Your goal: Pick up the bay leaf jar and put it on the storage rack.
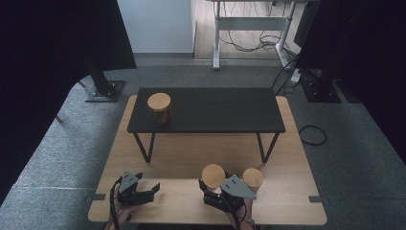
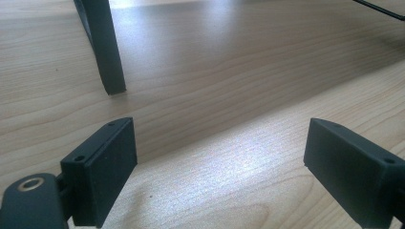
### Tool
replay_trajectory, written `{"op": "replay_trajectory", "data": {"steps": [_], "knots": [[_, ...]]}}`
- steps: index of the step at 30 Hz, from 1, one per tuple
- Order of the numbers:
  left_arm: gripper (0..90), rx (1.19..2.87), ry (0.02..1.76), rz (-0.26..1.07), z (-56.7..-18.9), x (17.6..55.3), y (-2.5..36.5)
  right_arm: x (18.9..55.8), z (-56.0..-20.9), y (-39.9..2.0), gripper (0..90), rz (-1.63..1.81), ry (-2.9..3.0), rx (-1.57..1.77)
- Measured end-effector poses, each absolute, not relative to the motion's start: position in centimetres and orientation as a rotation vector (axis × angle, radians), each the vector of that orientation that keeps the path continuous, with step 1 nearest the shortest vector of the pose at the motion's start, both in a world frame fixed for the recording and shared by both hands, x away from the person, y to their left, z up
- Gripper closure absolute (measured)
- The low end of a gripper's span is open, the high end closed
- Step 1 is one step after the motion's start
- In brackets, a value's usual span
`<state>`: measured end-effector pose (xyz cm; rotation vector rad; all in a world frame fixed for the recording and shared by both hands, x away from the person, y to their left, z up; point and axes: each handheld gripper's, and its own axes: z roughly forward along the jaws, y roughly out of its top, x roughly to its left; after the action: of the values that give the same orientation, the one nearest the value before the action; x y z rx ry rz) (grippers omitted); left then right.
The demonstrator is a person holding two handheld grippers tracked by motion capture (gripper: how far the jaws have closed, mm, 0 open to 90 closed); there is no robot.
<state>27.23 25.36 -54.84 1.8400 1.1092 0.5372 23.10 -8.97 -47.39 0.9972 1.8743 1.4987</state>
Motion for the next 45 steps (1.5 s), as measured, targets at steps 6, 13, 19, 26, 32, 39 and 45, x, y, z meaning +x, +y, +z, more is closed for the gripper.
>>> {"op": "replay_trajectory", "data": {"steps": [6,13,19,26,32,39,45], "knots": [[10.2,1.84,1.11,0.539,-54.8,27.2,25.3,22.7,-46.7,-9.1,24.2,1.517,1.87,0.968],[10.2,1.844,1.11,0.541,-54.8,27.2,25.3,22.4,-45.8,-9.1,24.3,1.555,1.873,0.958],[10.1,1.845,1.11,0.541,-54.8,27.2,25.3,22.1,-44.7,-9.1,24.3,1.556,1.873,0.918],[10.1,1.843,1.111,0.541,-54.8,27.2,25.3,22.2,-44.0,-9.0,24.3,1.572,1.879,0.889],[10.1,1.842,1.111,0.538,-54.8,27.3,25.3,22.4,-43.6,-9.1,24.3,1.586,1.874,0.881],[10.1,1.844,1.111,0.54,-54.8,27.2,25.3,22.7,-42.9,-9.4,24.3,1.604,1.867,0.871],[10.1,1.841,1.113,0.54,-54.9,27.3,25.3,22.8,-42.4,-9.5,24.3,1.602,1.858,0.86]]}}
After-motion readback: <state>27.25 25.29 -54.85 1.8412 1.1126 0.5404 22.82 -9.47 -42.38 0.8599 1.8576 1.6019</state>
